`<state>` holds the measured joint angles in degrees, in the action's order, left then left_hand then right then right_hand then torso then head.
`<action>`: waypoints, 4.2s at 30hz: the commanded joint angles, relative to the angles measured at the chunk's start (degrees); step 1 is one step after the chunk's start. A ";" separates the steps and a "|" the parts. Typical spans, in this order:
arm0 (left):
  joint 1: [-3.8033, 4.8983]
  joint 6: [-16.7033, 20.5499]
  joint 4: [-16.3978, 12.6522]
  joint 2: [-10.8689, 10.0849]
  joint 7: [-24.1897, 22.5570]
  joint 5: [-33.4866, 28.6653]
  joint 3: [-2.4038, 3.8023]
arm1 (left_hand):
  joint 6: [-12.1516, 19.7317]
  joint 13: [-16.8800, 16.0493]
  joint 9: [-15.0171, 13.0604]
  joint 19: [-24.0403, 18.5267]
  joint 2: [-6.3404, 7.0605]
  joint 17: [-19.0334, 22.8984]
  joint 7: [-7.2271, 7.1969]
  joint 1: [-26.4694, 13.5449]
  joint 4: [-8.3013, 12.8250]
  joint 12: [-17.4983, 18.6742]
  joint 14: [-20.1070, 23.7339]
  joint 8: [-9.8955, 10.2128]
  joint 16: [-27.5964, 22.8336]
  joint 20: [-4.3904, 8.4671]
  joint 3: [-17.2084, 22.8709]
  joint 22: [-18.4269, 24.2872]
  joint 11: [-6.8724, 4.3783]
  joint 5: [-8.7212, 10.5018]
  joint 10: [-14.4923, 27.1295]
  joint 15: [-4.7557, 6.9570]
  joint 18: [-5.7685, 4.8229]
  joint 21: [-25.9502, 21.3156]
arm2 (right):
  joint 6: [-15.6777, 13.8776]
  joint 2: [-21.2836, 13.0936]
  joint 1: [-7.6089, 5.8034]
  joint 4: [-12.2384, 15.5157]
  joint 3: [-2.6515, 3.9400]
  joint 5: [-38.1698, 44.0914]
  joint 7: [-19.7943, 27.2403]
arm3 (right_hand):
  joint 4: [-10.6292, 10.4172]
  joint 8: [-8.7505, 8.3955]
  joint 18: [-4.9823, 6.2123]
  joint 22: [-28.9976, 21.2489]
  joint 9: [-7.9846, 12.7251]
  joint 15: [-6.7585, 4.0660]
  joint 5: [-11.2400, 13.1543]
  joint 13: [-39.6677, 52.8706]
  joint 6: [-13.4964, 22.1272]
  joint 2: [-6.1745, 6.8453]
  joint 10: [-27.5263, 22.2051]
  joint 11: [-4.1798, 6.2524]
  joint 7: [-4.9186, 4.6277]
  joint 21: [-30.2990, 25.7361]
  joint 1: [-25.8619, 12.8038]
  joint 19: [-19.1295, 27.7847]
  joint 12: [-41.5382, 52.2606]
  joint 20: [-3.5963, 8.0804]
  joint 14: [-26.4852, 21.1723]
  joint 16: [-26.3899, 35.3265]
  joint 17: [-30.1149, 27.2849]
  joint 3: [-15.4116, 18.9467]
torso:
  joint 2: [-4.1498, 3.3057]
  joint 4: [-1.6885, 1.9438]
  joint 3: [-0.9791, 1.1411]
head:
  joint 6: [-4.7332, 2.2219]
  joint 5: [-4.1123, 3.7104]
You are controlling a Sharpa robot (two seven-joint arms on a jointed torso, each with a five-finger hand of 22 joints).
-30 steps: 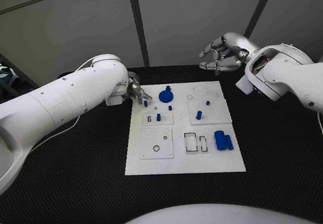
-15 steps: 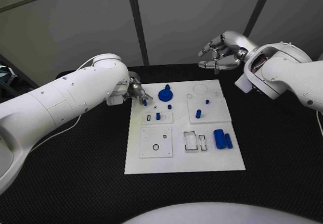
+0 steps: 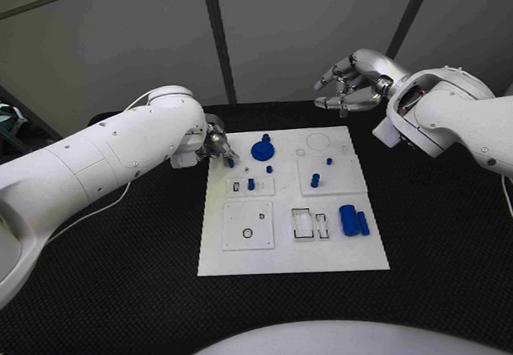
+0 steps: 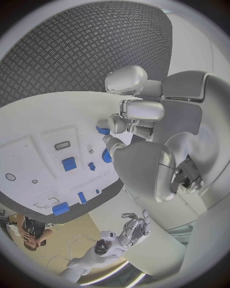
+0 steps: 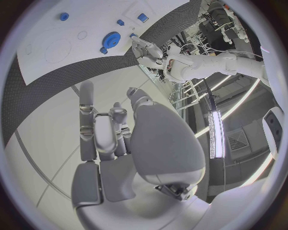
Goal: Assemble the parts on the task board
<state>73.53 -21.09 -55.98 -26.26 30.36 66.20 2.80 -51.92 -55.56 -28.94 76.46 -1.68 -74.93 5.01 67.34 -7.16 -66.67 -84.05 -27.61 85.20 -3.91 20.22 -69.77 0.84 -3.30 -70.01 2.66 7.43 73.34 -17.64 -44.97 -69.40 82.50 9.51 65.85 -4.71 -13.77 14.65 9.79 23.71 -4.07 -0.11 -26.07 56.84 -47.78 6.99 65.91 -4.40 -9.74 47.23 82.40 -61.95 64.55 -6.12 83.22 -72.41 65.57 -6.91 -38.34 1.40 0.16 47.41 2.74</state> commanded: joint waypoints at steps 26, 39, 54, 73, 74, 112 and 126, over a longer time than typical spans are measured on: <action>-0.31 12.11 -12.87 -9.07 -0.29 -12.23 -0.09 | 2.88 1.12 -6.57 0.17 2.29 -9.85 -1.01 -2.02 6.77 1.39 -4.30 -7.77 0.33 0.84 17.80 -1.15 -1.00 -0.03 -0.60 0.78 -2.38 -0.47 | 0.75 -0.43 -0.10 -0.21 0.02 0.32 -0.24 | -0.31 0.30 0.77 -0.12 0.00 0.15 -0.45 -0.04 0.21 -0.30 -0.30 -0.09 0.13 -0.23 -0.46 -0.42 0.38 0.04 -0.33 0.38 -0.09 -0.24 | 0.10 0.47 -0.01 | 0.23 0.38; -3.87 22.75 -25.87 -15.72 -0.22 -4.82 -0.22 | 3.12 1.16 -7.29 0.61 2.79 -10.23 -1.12 -2.99 7.37 1.33 -4.46 -8.74 0.66 0.96 20.03 -1.75 -1.15 -0.04 -0.88 0.91 -2.49 -0.13 | 0.98 -0.49 -0.09 -0.39 0.01 0.32 -0.19 | -0.31 0.30 0.77 -0.12 0.00 0.15 -0.45 -0.04 0.21 -0.30 -0.30 -0.09 0.13 -0.23 -0.46 -0.42 0.38 0.04 -0.33 0.38 -0.09 -0.24 | 0.17 0.74 0.04 | 0.45 0.70; -7.32 25.42 -29.94 -16.84 0.41 3.99 -0.26 | 3.54 0.47 -8.20 1.04 3.79 -10.29 -1.27 -3.99 8.04 0.68 -4.49 -10.07 0.70 1.14 22.77 -2.30 -1.29 -0.02 -1.57 1.07 -2.58 0.14 | 1.20 -0.59 -0.06 -0.47 -0.04 0.32 -0.17 | -0.31 0.30 0.77 -0.12 0.00 0.15 -0.45 -0.04 0.21 -0.30 -0.30 -0.09 0.13 -0.23 -0.46 -0.42 0.38 0.04 -0.33 0.38 -0.09 -0.24 | 0.11 0.47 0.03 | 0.68 0.92; -7.49 19.83 -28.15 -15.54 1.24 6.84 -0.26 | 3.78 0.08 -8.77 1.17 4.22 -10.26 -1.36 -4.68 8.70 0.26 -4.49 -10.97 0.67 1.24 24.44 -2.52 -1.39 -0.05 -1.77 1.17 -2.61 0.18 | 1.40 -0.51 0.09 -0.49 -0.10 0.33 -0.21 | -0.41 0.40 0.77 -0.15 -0.01 0.15 -0.52 -0.17 0.17 -0.30 -0.40 -0.08 0.14 -0.28 -0.48 -0.44 0.33 0.05 -0.32 0.39 -0.08 -0.33 | 0.12 0.54 0.06 | 0.98 0.87; -7.49 19.72 -28.01 -15.43 1.25 6.88 -0.26 | 3.78 0.08 -8.77 1.17 4.22 -10.26 -1.36 -4.68 8.70 0.26 -4.49 -10.97 0.67 1.24 24.44 -2.52 -1.39 -0.05 -1.77 1.17 -2.61 0.18 | 1.40 -0.51 0.09 -0.48 -0.10 0.33 -0.20 | -0.41 0.40 0.77 -0.15 -0.01 0.15 -0.52 -0.17 0.17 -0.30 -0.40 -0.08 0.14 -0.28 -0.48 -0.44 0.33 0.05 -0.32 0.39 -0.08 -0.33 | 0.10 0.54 0.05 | 0.97 0.82; -7.59 17.39 -29.09 -15.94 1.08 7.05 -0.45 | 3.80 -0.71 -9.92 1.43 5.58 -10.34 -1.63 -7.06 10.21 -0.59 -4.52 -13.16 0.72 1.45 28.11 -3.17 -1.66 -3.90 -2.49 1.39 -2.68 0.32 | 1.46 -0.36 0.18 -0.72 -0.13 2.97 -0.36 | -0.48 0.45 0.77 -0.18 -0.01 0.15 -0.56 -0.17 0.17 -0.30 -0.40 -0.08 0.14 -0.32 -0.49 -0.46 0.36 0.06 -0.30 0.39 -0.06 -0.40 | 0.09 0.58 0.02 | 0.98 0.71; -7.59 17.01 -28.21 -15.63 1.27 7.05 -0.45 | 3.74 -0.77 -9.98 1.57 5.67 -10.37 -1.68 -7.23 10.35 -0.65 -4.52 -13.32 0.73 1.49 28.38 -3.38 -1.71 -4.23 -2.59 1.43 -2.73 0.48 | 1.44 -0.20 0.23 -0.86 -0.14 3.11 -0.19 | -0.52 0.50 0.77 -0.20 -0.02 0.16 -0.59 -0.22 0.17 -0.29 -0.44 -0.08 0.14 -0.35 -0.49 -0.46 0.34 0.07 -0.29 0.39 -0.06 -0.46 | 0.04 0.45 0.09 | 0.98 0.71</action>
<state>65.99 -2.95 -84.43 -41.99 31.18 72.90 2.45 -48.30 -56.28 -38.93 77.49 4.23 -74.93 3.71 60.60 -3.78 -66.99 -83.84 -40.63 85.55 -2.46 41.29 -73.07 -0.74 -7.29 -72.01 3.67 7.45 73.57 -16.37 -45.22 -69.07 81.65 9.36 68.57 -5.17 -14.09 14.86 9.80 23.56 -4.06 -0.11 -26.29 56.67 -47.79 6.99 65.91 -4.41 -9.74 47.24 82.40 -61.95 64.76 -6.12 83.22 -72.41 65.58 -7.24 -38.25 1.97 0.25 48.41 3.52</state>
